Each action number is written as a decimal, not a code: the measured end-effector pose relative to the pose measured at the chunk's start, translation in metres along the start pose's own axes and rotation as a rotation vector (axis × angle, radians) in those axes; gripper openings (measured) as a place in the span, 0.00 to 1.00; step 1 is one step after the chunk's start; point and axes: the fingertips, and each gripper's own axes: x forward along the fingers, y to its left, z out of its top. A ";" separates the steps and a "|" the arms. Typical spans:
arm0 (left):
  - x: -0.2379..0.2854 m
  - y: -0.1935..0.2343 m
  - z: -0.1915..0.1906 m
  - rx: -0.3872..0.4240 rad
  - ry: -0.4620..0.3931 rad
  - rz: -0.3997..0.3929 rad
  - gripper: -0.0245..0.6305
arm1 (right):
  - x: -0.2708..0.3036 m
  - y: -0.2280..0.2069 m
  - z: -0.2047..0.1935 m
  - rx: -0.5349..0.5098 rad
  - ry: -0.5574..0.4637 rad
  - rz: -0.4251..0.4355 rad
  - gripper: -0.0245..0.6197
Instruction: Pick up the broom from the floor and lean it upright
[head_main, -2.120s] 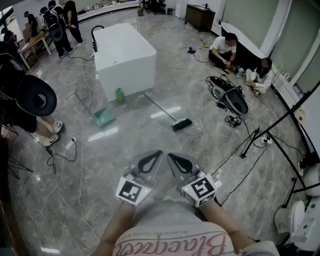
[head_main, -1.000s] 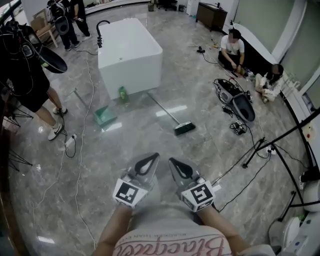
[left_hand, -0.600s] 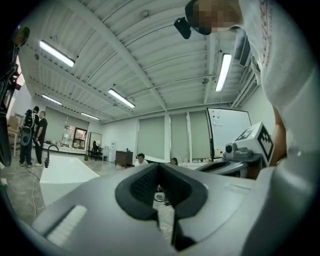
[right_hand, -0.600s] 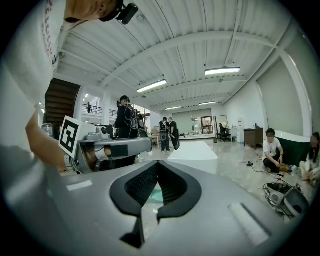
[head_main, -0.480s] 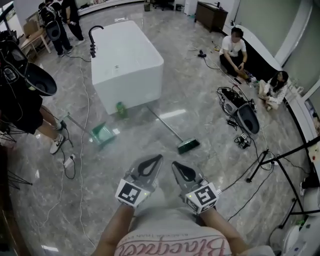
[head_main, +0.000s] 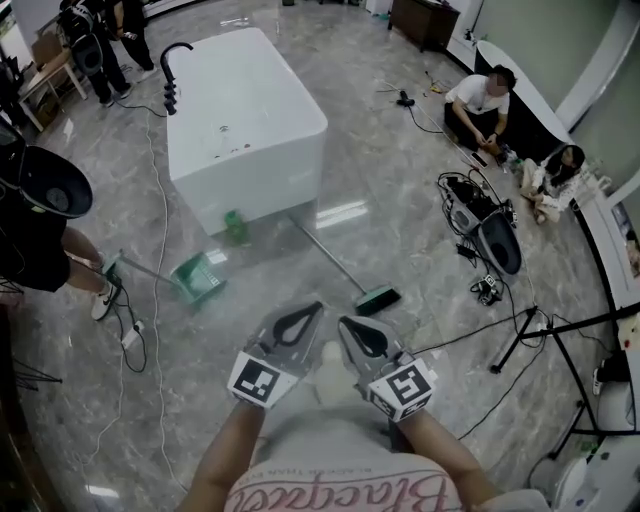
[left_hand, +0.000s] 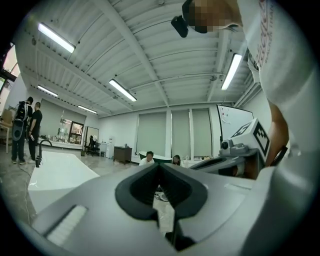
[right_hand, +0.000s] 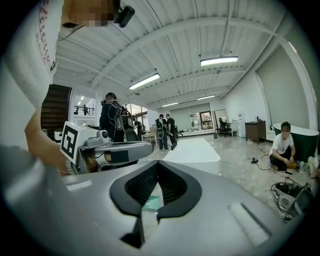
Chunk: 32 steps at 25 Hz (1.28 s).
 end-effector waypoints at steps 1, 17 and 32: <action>0.006 0.006 -0.002 -0.003 0.003 0.001 0.04 | 0.006 -0.007 0.000 0.005 0.003 0.003 0.04; 0.121 0.111 -0.041 -0.046 0.082 0.050 0.04 | 0.118 -0.127 0.016 0.015 0.060 0.186 0.04; 0.168 0.209 -0.184 -0.126 0.138 -0.018 0.04 | 0.223 -0.177 -0.084 0.069 -0.046 0.262 0.04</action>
